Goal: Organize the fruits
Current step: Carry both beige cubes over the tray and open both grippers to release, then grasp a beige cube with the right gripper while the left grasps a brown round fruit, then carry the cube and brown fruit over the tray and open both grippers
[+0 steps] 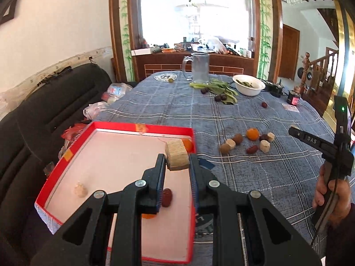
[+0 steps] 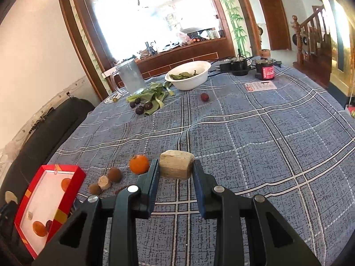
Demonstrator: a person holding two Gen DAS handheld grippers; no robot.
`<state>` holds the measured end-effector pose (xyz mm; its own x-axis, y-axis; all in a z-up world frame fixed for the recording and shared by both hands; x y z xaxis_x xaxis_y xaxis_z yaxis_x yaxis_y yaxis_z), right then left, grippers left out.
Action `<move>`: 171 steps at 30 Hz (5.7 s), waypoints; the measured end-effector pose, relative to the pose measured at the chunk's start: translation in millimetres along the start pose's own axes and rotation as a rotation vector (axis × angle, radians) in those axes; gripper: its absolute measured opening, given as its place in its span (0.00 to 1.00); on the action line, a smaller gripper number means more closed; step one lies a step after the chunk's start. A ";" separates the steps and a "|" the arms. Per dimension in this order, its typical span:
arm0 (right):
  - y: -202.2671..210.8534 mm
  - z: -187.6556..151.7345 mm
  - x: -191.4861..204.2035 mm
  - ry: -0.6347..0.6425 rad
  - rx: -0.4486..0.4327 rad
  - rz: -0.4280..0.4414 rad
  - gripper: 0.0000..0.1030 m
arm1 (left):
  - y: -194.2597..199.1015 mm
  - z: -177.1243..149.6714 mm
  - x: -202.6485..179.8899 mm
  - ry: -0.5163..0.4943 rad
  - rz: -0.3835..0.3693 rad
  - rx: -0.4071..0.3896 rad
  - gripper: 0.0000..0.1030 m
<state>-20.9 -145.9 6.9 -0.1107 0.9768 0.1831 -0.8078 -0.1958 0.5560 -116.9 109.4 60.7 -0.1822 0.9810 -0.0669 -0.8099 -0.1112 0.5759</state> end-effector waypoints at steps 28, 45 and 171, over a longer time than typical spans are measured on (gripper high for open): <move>27.3 -43.1 224.7 0.176 0.082 0.471 0.28 | -18.3 -15.7 114.8 0.127 0.152 0.028 0.22; 28.5 -114.9 268.7 0.372 0.198 0.487 0.28 | -49.6 -37.7 154.9 0.156 0.289 0.111 0.23; -23.9 33.4 17.9 0.063 0.020 0.254 0.21 | 9.9 38.9 -83.4 -0.175 -0.005 -0.054 0.23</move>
<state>15.7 -126.6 23.9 -0.3449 0.8994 0.2684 -0.7377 -0.4366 0.5150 -87.9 32.7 103.7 -0.0816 0.9938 0.0758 -0.8403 -0.1095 0.5309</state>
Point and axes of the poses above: each gripper's, at about its wrist camera, not at the fingertips, and y roughly against the way its jaws point, x to its left, z to its top, the point moved 7 cm from there along -y, roughly the way its jaws point, and after that the axes turned 7 degrees about y, right-handed, at the moved point
